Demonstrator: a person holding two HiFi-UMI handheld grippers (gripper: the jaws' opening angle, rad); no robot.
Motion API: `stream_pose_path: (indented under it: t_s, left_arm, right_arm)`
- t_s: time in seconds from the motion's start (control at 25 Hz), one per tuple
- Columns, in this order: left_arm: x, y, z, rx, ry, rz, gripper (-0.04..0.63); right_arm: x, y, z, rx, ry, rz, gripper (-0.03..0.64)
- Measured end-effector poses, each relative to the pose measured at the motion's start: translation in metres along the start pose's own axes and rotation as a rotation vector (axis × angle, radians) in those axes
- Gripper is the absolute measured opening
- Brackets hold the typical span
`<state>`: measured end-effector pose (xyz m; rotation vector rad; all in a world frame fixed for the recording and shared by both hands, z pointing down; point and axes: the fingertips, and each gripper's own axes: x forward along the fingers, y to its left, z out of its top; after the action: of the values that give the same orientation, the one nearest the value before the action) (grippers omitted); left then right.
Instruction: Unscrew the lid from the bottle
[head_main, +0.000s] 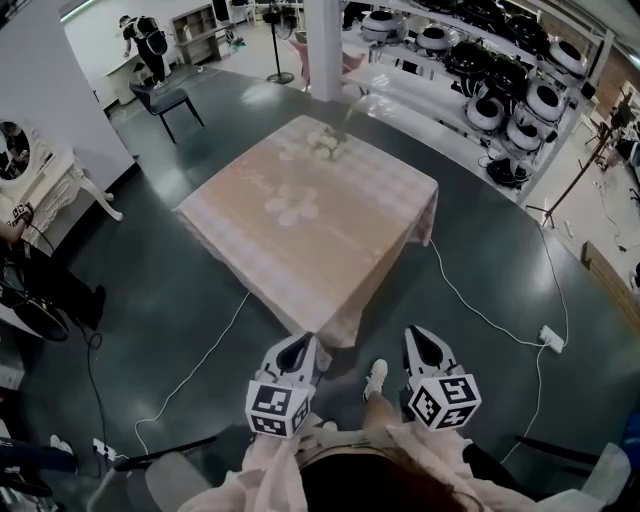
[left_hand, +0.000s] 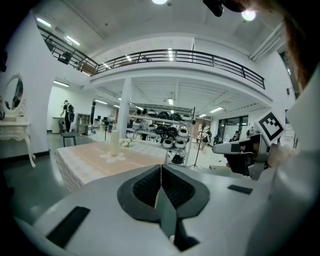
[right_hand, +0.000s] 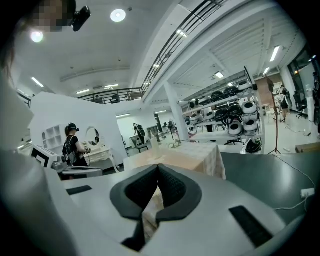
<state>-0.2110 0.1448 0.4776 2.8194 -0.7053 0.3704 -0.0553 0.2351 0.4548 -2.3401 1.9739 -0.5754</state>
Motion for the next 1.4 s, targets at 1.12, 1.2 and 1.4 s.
stream_pose_path:
  t_s: [1.12, 1.2, 1.4]
  left_arm:
    - [0.235, 0.048, 0.076, -0.057, 0.005, 0.243, 0.029]
    - [0.243, 0.058, 0.079, -0.059, 0.004, 0.259, 0.029]
    - [0.263, 0.093, 0.092, -0.059, -0.01, 0.297, 0.029]
  right_arm:
    - [0.215, -0.149, 0.102, -0.104, 0.085, 0.28, 0.012]
    - [0.229, -0.149, 0.103, -0.106, 0.091, 0.295, 0.012]
    - [0.272, -0.143, 0.106, -0.119, 0.11, 0.334, 0.012]
